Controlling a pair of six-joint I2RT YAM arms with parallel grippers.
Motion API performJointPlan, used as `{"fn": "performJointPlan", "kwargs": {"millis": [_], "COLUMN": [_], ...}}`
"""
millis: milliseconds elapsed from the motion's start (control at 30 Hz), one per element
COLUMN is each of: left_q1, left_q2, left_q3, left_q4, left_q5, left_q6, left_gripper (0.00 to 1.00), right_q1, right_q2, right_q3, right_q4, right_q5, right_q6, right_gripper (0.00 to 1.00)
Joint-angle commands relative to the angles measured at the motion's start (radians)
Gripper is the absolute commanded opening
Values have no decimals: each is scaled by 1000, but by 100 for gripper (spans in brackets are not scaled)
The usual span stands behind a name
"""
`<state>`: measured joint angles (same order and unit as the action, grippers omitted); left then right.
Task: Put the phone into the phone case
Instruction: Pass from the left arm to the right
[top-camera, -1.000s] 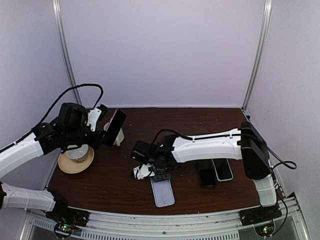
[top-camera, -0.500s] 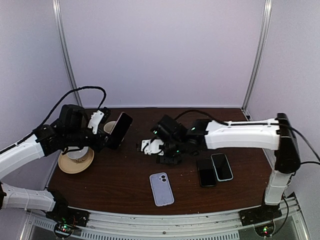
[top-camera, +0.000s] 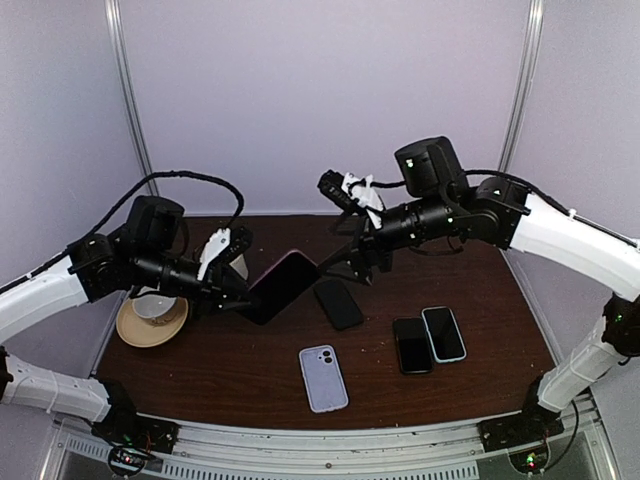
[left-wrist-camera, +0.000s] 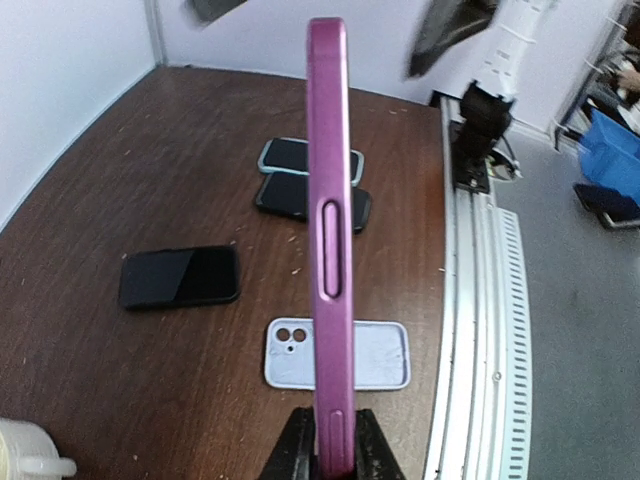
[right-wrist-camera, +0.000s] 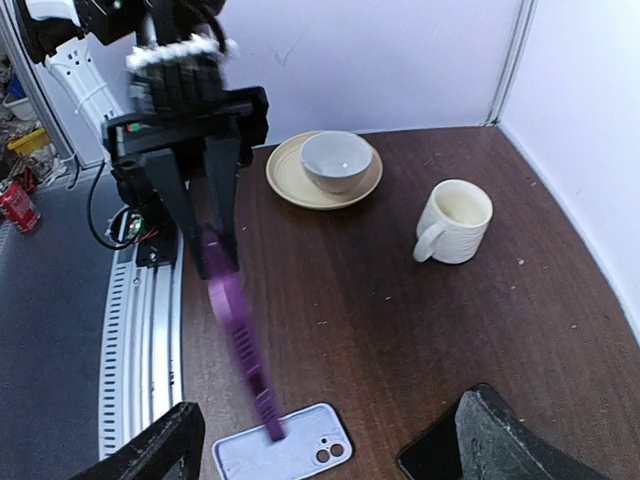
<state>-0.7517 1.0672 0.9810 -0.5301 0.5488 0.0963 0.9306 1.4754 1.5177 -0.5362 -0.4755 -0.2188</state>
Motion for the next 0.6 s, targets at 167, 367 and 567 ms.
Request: {"fn": "performJointPlan", "kwargs": {"millis": [167,367,567], "left_q1": [-107,-115,-115], "left_q2": [10,44,27], "left_q3": [88,110,96], "left_q4": [-34,-44,-33], "left_q5": [37,39,35], "left_q6": [148,151,144], "left_gripper": [0,0,0], "right_q1": [27,59,62], "right_q2": [95,156,123], "right_q3": [38,69,24], "right_q4": [-32,-56,-10], "right_q5": [-246,-266,-255], "right_q6": [55,61,53], "right_gripper": [74,44,0]}}
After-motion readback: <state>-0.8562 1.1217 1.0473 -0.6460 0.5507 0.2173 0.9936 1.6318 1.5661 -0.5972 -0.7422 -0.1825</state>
